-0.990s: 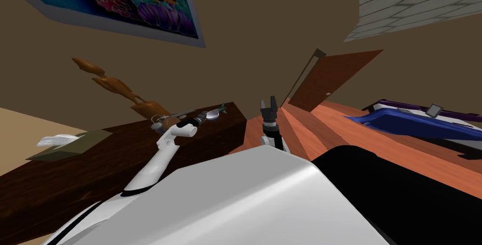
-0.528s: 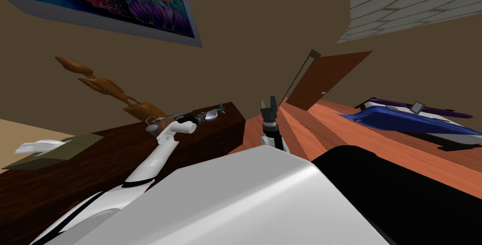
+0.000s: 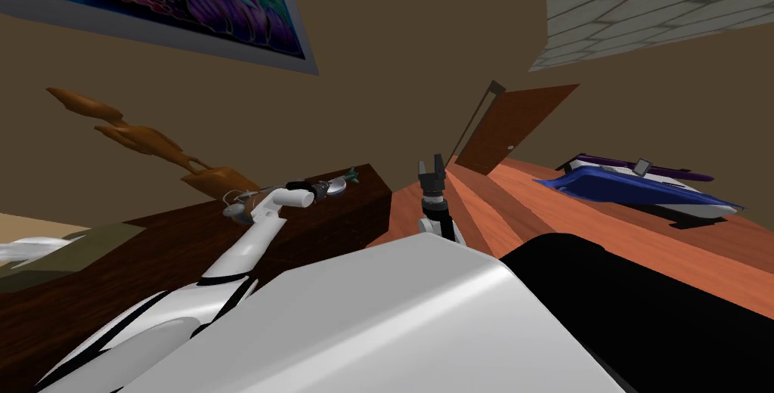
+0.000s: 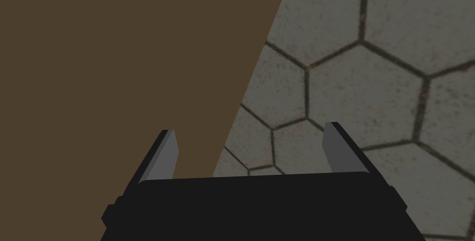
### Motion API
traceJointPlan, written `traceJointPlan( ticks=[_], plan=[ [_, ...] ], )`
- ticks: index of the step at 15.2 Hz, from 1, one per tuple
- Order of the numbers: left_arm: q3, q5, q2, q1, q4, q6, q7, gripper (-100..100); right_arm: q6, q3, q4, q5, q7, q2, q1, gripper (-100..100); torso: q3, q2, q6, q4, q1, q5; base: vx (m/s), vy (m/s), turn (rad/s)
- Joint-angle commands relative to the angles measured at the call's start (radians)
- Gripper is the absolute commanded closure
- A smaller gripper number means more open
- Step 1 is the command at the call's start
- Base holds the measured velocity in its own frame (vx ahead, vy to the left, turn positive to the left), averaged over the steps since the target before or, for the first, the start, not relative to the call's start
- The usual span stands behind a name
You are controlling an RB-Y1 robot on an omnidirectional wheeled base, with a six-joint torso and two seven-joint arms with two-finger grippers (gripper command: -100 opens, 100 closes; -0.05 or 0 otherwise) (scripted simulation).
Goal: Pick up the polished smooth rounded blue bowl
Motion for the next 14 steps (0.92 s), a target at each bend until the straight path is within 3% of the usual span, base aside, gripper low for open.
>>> traceJointPlan(
  ticks=[1,2,3,5,6,8,9,11,12,14],
  plan=[
    [-0.003,0.008,0.005,-0.013,0.014,0.05,-0.007,-100,0.0,0.0,0.0,0.0,0.0,0.0,0.0,0,0.0,0.0,0.0,0.0,0.0,0.0,-0.001,-0.003,-0.032],
    [-0.003,0.008,0.005,-0.013,0.014,0.051,-0.007,-100,0.0,0.0,0.0,0.0,0.0,0.0,0.0,0,0.0,0.0,0.0,0.0,0.0,0.0,0.0,0.0,0.0],
    [-0.009,0.031,0.02,-0.049,0.049,0.088,-0.022,-100,0.0,0.0,0.0,0.0,0.0,0.0,0.0,0,0.0,0.0,-0.001,0.0,0.0,0.0,-0.001,-0.006,-0.071],
    [-0.009,0.031,0.02,-0.049,0.049,0.117,-0.022,-100,0.0,0.0,0.0,0.0,0.0,0.0,0.0,0,0.0,0.0,0.0,0.0,0.0,0.0,-0.001,-0.004,-0.063],
    [-0.016,0.052,0.034,-0.084,0.081,0.146,-0.037,-100,0.0,0.0,0.0,0.0,0.0,0.0,0.0,0,0.0,0.0,0.0,0.0,0.0,0.0,-0.002,-0.006,-0.084],
    [-0.016,0.052,0.034,-0.084,0.081,0.18,-0.037,-100,0.0,0.0,0.0,0.0,0.0,0.0,0.0,0,0.0,0.0,0.0,0.0,0.0,0.0,-0.001,-0.004,-0.054],
    [-0.022,0.073,0.048,-0.118,0.113,0.205,-0.051,-100,0.0,0.0,0.0,0.0,0.0,0.0,0.0,0,0.0,0.0,0.0,0.0,0.0,0.0,-0.001,-0.007,-0.077],
    [-0.022,0.073,0.048,-0.118,0.113,0.241,-0.051,-100,0.0,0.0,0.0,0.0,0.0,0.0,0.0,0,0.0,0.0,0.0,0.0,0.0,0.0,-0.007,0.002,-0.036],
    [-0.028,0.092,0.06,-0.149,0.143,0.265,-0.064,-100,0.0,0.0,0.0,0.0,0.0,0.0,0.0,0,0.0,0.0,0.0,0.0,0.001,0.0,-0.01,0.003,-0.047],
    [-0.028,0.092,0.06,-0.149,0.143,0.299,-0.064,-100,0.0,0.0,0.0,0.0,0.0,0.0,0.0,0,0.0,0.001,0.0,0.0,0.001,0.0,-0.01,0.002,-0.042]
  ],
)
